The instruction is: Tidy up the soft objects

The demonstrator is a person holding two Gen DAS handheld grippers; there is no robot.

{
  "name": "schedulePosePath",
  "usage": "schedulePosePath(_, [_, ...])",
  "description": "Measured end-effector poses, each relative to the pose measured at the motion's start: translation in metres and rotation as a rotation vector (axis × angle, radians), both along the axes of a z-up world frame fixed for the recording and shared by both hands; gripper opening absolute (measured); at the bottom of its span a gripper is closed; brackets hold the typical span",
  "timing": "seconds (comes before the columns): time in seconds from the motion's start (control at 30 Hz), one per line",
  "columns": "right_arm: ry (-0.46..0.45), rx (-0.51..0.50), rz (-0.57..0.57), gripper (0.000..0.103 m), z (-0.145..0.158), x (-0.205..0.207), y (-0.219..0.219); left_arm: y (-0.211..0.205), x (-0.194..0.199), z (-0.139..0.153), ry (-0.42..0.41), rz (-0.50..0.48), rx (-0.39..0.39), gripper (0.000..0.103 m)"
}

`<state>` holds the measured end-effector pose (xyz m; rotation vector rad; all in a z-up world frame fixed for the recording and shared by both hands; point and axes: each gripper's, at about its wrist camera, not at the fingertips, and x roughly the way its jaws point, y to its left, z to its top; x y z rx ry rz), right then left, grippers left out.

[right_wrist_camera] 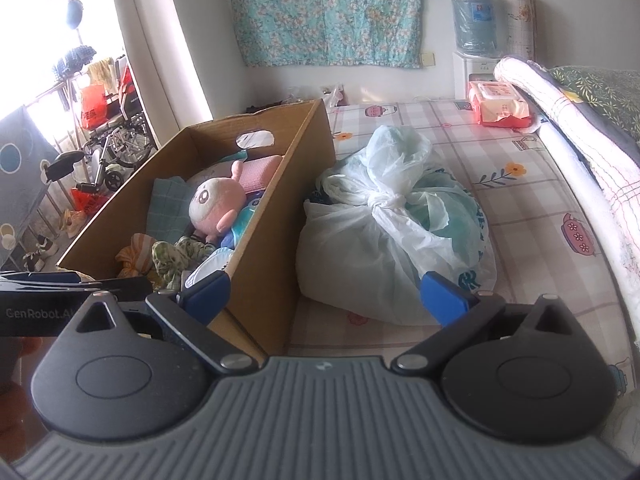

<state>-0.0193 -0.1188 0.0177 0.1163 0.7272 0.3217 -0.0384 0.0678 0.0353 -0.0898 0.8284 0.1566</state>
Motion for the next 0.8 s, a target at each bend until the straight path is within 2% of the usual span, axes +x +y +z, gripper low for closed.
schedulePosePath(0.3, [-0.015,-0.039,0.082,0.102,0.006,-0.005,0.021,0.007,-0.001,-0.007,0.047,0.033,-0.008,0.102])
schedulePosePath(0.8, [0.015,-0.094,0.094,0.102,-0.001,0.004,0.032,0.016,-0.001,-0.013,0.077,0.063,-0.006,0.102])
